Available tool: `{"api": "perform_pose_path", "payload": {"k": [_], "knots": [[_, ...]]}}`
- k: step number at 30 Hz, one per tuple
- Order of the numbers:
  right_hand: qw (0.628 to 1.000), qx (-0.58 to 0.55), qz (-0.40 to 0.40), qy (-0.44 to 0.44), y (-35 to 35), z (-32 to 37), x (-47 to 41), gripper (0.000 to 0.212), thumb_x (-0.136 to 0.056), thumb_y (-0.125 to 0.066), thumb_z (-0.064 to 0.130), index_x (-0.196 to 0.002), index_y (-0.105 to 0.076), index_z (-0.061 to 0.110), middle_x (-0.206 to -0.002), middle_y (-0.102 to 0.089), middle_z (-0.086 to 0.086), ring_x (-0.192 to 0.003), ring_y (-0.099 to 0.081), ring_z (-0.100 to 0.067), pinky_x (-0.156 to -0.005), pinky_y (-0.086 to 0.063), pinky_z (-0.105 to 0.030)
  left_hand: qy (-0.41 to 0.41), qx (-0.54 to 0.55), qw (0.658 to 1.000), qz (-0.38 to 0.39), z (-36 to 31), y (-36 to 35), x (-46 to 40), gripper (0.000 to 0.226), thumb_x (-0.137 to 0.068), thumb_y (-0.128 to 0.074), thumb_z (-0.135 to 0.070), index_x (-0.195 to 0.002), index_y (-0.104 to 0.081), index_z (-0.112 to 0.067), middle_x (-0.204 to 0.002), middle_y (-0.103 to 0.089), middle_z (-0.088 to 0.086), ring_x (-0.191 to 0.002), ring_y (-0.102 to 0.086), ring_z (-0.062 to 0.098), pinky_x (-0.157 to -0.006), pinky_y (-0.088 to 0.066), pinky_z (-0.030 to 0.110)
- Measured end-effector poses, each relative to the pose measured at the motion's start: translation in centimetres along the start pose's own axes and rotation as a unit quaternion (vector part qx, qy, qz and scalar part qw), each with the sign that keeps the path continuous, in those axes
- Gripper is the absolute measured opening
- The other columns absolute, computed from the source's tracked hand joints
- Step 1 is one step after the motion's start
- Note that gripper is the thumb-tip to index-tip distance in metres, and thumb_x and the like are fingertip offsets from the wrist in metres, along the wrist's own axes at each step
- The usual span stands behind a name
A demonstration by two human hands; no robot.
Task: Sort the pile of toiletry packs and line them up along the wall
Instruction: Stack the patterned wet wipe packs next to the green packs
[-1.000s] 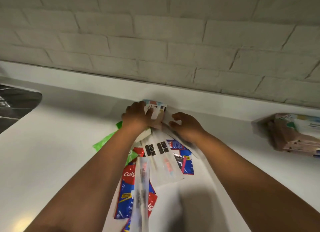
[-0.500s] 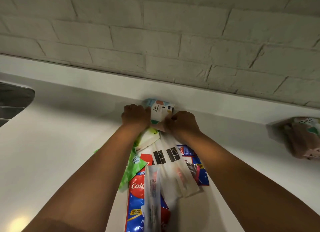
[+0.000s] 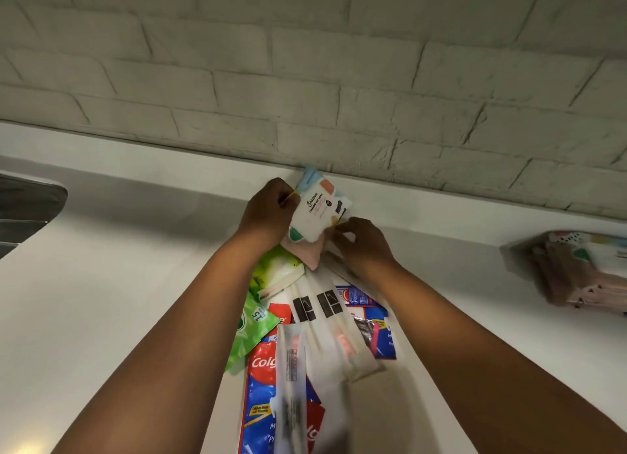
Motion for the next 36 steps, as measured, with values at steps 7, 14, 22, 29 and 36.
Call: {"api": "perform_pose_path", "payload": {"k": [7, 14, 22, 29, 36], "knots": [[0.911, -0.392, 0.003, -0.132, 4.3, -4.1, 2.2, 0.055, -0.080, -0.069, 0.054, -0.112, -0.059, 0.010, -0.104, -0.072, -0.010, -0.092, -0.070, -0.021, -0.076, -0.056, -0.033, -0.034, 0.118, 0.983, 0.136, -4.5, -1.9, 3.1, 0.012, -0.090, -0.061, -0.026, -0.083, -0.057, -0.016, -0.078, -0.064, -0.003, -0.069, -0.056, 0.007, -0.061, -0.041, 0.026], [0.864, -0.484, 0.077, -0.113, 8.2, -5.8, 7.1, 0.050, -0.074, -0.077, 0.022, -0.115, -0.061, -0.001, -0.116, -0.065, -0.023, -0.102, -0.065, -0.031, -0.095, -0.048, -0.055, -0.053, 0.147, 0.967, 0.201, -9.5, -5.8, 6.2, 0.014, -0.088, -0.064, -0.024, -0.090, -0.061, -0.011, -0.076, -0.066, -0.006, -0.059, -0.056, -0.007, -0.054, -0.041, 0.012], [0.854, -0.508, -0.033, -0.102, 16.6, -11.4, 11.5, 0.054, -0.072, -0.077, 0.019, -0.118, -0.060, -0.003, -0.112, -0.068, -0.021, -0.095, -0.067, -0.031, -0.080, -0.057, -0.046, 0.019, 0.275, 0.944, 0.183, -15.5, -12.0, 8.7, 0.030, -0.077, -0.076, -0.030, -0.098, -0.062, -0.014, -0.095, -0.069, 0.000, -0.085, -0.065, 0.013, -0.075, -0.051, 0.027], [0.818, -0.542, -0.142, -0.130, 24.8, -19.6, 14.9, 0.041, -0.082, -0.071, 0.008, -0.119, -0.057, -0.004, -0.110, -0.069, -0.021, -0.099, -0.067, -0.036, -0.072, -0.059, -0.044, 0.145, 0.407, 0.844, 0.317, -20.4, -24.3, 16.0, 0.039, -0.084, -0.068, -0.030, -0.115, -0.060, -0.007, -0.101, -0.069, 0.008, -0.083, -0.066, 0.020, -0.085, -0.052, 0.045], [0.821, -0.517, -0.196, -0.142, 31.8, -26.5, 15.4, 0.038, -0.081, -0.074, 0.013, -0.115, -0.060, 0.003, -0.106, -0.070, -0.020, -0.093, -0.069, -0.036, -0.078, -0.055, -0.058, 0.162, 0.403, 0.856, 0.282, -26.0, -31.3, 16.8, 0.021, -0.086, -0.067, -0.013, -0.105, -0.061, -0.005, -0.091, -0.069, 0.006, -0.073, -0.064, 0.014, -0.061, -0.054, 0.026]]}}
Point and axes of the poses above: each hand's wrist, its own x-axis away from the middle knuckle, its own y-axis out of the back of the hand, z = x × y, the point moved 9 cm from there along -x, towards the middle knuckle
